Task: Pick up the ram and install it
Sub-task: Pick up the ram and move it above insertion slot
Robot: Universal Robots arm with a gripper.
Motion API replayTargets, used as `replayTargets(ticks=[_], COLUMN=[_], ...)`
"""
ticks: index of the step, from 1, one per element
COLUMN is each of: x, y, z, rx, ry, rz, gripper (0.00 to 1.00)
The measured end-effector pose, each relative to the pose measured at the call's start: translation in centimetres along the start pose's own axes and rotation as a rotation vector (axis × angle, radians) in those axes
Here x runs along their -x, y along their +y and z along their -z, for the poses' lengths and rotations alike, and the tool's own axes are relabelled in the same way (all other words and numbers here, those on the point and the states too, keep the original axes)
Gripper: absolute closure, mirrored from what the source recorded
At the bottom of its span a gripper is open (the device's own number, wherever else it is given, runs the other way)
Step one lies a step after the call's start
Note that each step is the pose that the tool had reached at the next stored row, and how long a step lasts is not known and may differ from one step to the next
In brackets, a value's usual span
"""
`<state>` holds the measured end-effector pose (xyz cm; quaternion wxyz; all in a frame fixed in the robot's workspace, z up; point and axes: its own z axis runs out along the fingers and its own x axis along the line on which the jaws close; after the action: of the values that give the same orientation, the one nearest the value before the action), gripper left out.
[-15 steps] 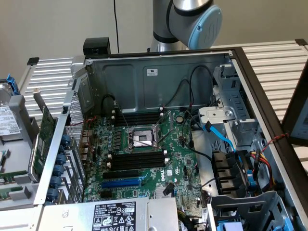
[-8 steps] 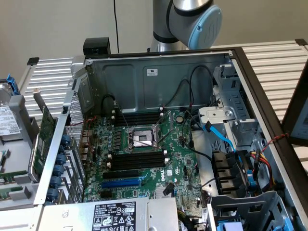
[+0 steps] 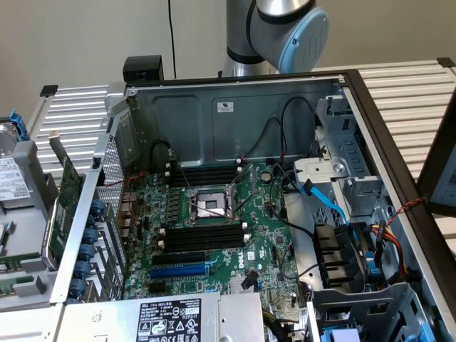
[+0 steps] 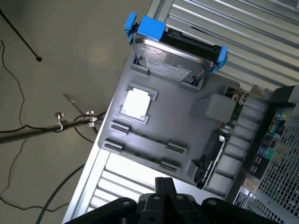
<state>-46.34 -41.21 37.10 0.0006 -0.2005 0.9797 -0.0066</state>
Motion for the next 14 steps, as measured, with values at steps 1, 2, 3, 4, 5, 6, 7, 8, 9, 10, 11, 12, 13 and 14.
replayTargets(ticks=[1, 2, 3, 4, 5, 6, 7, 8, 9, 10, 11, 12, 13, 14], x=[0.00, 0.00, 0.00, 0.00, 0.00, 0.00, 0.00, 0.00, 0.00, 0.00, 0.00, 0.00, 0.00, 0.00], y=[0.00, 0.00, 0.00, 0.00, 0.00, 0.00, 0.00, 0.00, 0.00, 0.00, 0.00, 0.00, 0.01, 0.01], z=[-0.03, -0.04, -0.05, -0.07, -0.10, -0.12, -0.13, -0.13, -0.14, -0.16, -0.17, -0.18, -0.19, -0.20], rx=[-0.0001, -0.0002, -0.0003, -0.0003, -0.0003, -0.0003, -0.0003, -0.0004, -0.0004, -0.0005, -0.0007, -0.0009, -0.0011, -0.0012], ry=[-0.0004, -0.0004, -0.0007, -0.0010, -0.0015, -0.0019, -0.0020, -0.0023, -0.0026, -0.0031, -0.0035, -0.0042, -0.0048, -0.0053], rz=[0.018, 0.037, 0.055, 0.072, 0.090, 0.110, 0.128, 0.146, 0.165, 0.182, 0.200, 0.218, 0.236, 0.255], gripper=[0.89, 0.89, 0.89, 0.89, 0.89, 0.89, 0.89, 0.89, 0.89, 0.89, 0.89, 0.89, 0.89, 0.89])
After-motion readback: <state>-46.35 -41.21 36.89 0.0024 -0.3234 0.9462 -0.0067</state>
